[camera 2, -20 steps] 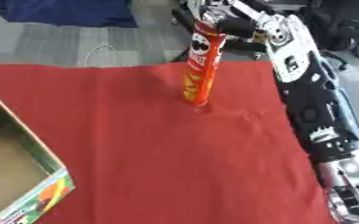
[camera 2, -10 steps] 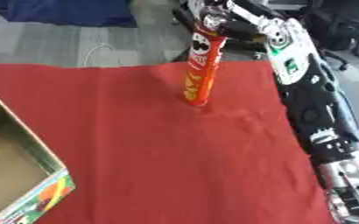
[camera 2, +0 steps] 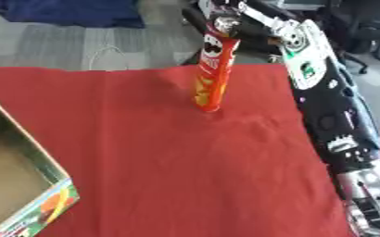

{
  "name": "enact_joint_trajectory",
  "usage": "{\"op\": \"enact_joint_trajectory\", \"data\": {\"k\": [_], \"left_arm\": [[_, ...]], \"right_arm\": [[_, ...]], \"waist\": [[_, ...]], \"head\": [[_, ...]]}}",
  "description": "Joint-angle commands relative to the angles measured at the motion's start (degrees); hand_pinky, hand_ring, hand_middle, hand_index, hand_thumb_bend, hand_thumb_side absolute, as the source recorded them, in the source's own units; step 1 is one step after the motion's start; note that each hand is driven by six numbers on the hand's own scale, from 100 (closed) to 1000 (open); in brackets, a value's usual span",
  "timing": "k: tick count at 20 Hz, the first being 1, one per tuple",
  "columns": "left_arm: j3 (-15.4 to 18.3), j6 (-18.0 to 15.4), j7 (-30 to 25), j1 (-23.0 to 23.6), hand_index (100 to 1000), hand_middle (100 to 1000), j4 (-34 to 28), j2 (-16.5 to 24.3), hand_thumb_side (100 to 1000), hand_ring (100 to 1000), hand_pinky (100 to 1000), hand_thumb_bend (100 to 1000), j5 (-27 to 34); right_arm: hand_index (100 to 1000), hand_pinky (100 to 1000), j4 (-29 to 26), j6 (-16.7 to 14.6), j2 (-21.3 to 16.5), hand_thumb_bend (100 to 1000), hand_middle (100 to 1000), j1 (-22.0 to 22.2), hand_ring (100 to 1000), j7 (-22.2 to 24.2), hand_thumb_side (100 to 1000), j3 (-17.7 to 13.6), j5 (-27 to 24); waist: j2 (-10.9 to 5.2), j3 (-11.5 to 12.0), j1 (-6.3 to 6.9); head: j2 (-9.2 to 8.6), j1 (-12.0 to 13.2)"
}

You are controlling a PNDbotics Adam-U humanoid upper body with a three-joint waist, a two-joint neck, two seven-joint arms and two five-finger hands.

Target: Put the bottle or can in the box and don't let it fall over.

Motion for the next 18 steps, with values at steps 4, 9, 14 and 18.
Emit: {"op": "enact_joint_trajectory", "data": {"k": [4, 9, 14, 18], "left_arm": [[0.2, -0.1, -0.1, -0.3, 687, 662, -1.1, 1.1, 704, 879, 396, 100, -0.1], [0.2, -0.1, -0.1, -0.4, 687, 662, -1.1, 1.0, 708, 879, 396, 100, -0.2], [0.2, -0.1, -0.1, -0.4, 687, 662, -1.1, 1.0, 709, 880, 397, 100, -0.3], [0.2, -0.1, 0.0, -0.5, 687, 662, -1.1, 1.0, 709, 879, 397, 100, -0.4]], "right_arm": [[1000, 945, -0.8, -0.7, -1.9, 100, 919, -0.8, 971, 0.0, 1000, 0.2, 1.8], [1000, 933, -0.9, -1.3, -1.5, 100, 918, -0.9, 968, -0.1, 1000, 0.7, 3.3], [1000, 926, -0.9, -1.8, -1.2, 100, 915, -0.9, 965, -0.3, 1000, 0.9, 4.5], [1000, 923, -0.7, -1.6, -1.1, 100, 911, -1.0, 951, -0.4, 1000, 1.0, 5.2]], "waist": [[-0.69, 0.2, 0.12], [-0.51, 0.3, 0.1], [-0.28, 0.4, -0.07], [-0.08, 0.6, -0.17]], "head": [[-0.79, -0.2], [-0.85, -0.3], [-0.97, -0.4], [-1.0, -0.5]]}}
